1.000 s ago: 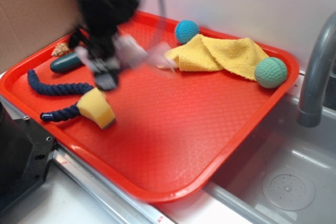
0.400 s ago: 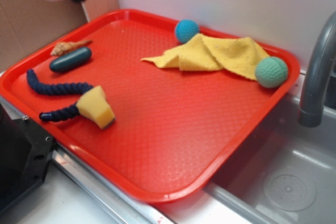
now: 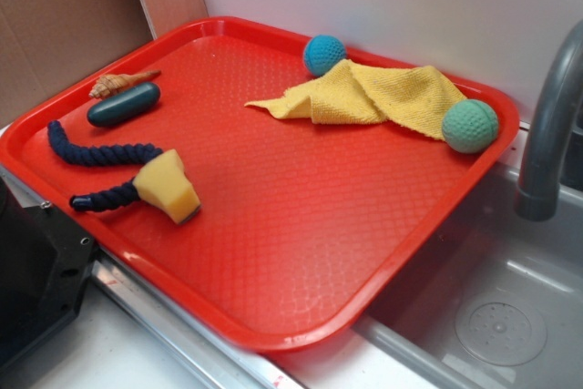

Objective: Grab the pink bunny.

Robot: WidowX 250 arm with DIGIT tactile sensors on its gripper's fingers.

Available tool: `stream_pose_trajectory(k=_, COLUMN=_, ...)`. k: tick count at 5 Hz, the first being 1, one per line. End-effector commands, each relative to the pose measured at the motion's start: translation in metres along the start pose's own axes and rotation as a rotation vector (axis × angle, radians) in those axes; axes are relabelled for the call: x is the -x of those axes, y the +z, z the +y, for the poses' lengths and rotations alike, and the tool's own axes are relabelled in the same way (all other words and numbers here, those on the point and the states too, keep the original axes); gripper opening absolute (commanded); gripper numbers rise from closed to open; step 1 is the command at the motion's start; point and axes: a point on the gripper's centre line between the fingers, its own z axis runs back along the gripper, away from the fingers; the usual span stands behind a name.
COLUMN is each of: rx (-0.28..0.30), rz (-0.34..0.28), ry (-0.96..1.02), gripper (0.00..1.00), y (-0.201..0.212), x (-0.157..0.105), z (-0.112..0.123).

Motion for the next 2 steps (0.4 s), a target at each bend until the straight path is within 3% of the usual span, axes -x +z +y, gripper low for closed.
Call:
stream_pose_trajectory(k=1, rx=0.02, rz=-0.006, ry=0.105, gripper=0.0, y=0.0266, x=0.0036, z=-0.0217)
stream_pose_trajectory(k=2, rx=0.044, rz=-0.034, ry=0.129, gripper=0.0, y=0.0363, x=0.0048, z=-0.0202)
